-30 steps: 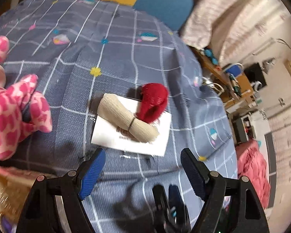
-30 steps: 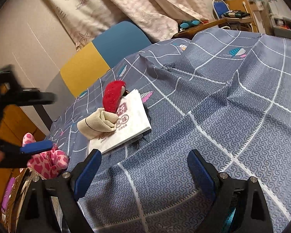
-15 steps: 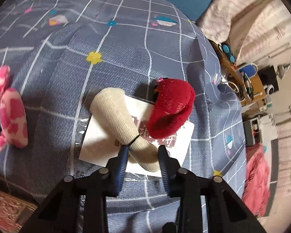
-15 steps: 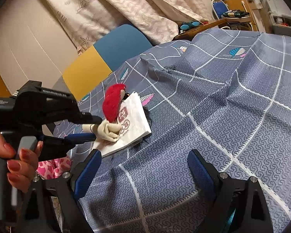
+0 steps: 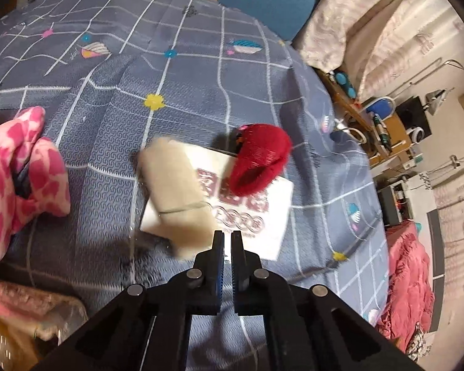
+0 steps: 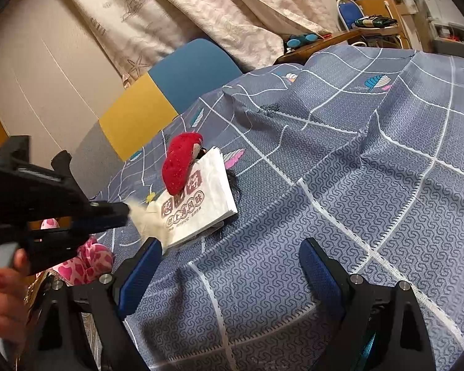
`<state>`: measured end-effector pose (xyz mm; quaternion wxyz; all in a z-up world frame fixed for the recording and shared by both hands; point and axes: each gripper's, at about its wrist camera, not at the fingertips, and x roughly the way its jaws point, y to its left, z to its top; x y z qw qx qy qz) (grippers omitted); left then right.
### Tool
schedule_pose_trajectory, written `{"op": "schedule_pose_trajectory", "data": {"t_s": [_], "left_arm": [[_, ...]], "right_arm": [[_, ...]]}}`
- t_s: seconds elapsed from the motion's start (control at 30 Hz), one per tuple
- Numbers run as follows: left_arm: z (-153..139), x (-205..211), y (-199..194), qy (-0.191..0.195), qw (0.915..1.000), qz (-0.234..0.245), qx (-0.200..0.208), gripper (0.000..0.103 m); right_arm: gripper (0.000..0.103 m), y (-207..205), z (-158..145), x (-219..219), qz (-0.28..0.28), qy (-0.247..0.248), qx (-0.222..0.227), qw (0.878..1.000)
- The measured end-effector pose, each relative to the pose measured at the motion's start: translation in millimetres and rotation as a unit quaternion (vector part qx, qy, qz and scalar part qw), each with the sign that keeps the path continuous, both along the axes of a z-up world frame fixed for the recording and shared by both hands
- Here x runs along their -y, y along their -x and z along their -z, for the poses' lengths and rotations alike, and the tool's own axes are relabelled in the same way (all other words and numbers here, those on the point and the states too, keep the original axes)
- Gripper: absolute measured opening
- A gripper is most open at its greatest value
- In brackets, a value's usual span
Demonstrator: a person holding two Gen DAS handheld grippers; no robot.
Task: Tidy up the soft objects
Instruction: 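Grasp the beige rolled sock on the white card with the left tool, then grasp the red fuzzy item with the right tool while the left tool holds the beige sock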
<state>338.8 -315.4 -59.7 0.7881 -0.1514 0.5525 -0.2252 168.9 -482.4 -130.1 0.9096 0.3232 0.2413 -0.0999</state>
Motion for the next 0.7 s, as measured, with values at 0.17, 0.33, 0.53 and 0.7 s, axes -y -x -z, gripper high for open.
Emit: {"op": "schedule_pose_trajectory", "data": {"t_s": [0.17, 0.33, 0.53, 0.7], "left_arm": [[-4, -8, 12, 0.008, 1.0, -0.002, -0.005, 0.002], [8, -7, 5, -0.017, 0.9993, -0.016, -0.031, 0.031], [19, 7, -13, -0.051, 0.9976, -0.023, -0.041, 0.044], [36, 13, -28, -0.088, 0.9941, -0.028, -0.058, 0.046]], "right_arm": [[0.092, -2, 0, -1, 0.001, 0.003, -0.007, 1.0], [0.092, -5, 0, -2, 0.002, 0.004, -0.01, 1.0], [0.092, -6, 1, -1, 0.003, 0.006, -0.012, 1.0], [0.092, -6, 1, -2, 0.003, 0.006, -0.011, 1.0]]}}
